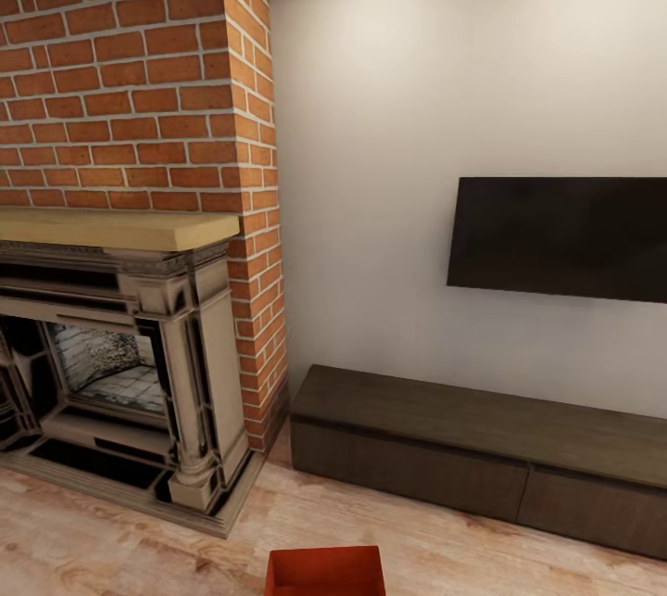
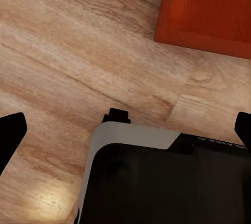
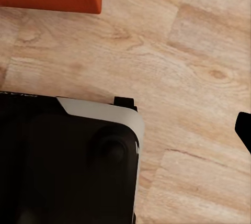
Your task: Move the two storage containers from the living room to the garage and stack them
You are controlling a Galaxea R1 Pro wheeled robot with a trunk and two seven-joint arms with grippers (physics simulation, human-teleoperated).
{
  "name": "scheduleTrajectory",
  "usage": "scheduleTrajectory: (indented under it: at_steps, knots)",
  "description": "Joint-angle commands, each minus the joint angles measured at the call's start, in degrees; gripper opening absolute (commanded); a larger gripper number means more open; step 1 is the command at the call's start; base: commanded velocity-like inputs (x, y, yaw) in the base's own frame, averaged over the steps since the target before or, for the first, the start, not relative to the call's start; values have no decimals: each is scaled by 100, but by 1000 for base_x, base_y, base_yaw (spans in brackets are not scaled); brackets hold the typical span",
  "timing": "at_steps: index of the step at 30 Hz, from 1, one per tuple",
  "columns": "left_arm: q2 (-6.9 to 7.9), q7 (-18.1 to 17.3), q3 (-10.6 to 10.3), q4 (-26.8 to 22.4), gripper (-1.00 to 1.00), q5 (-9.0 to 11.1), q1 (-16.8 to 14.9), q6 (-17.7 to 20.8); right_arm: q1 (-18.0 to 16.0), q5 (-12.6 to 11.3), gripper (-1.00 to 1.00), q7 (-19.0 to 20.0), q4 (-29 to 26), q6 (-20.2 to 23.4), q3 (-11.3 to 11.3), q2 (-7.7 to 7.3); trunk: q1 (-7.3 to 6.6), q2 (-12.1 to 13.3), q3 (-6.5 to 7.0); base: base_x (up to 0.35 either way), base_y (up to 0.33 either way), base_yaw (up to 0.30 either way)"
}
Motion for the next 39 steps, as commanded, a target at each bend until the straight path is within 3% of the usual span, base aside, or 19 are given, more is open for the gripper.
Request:
scheduleTrajectory:
  at_steps: [1,39]
  knots:
    - [0,5,26,3,100,25,-4,-10,-5,14,100,17,7,-24,54,-2,1,-7,-15,0,0,77]
    - [42,-3,-21,-14,100,-54,-4,-19,-5,-102,100,66,11,-33,5,-18,1,-7,-333,0,0,108]
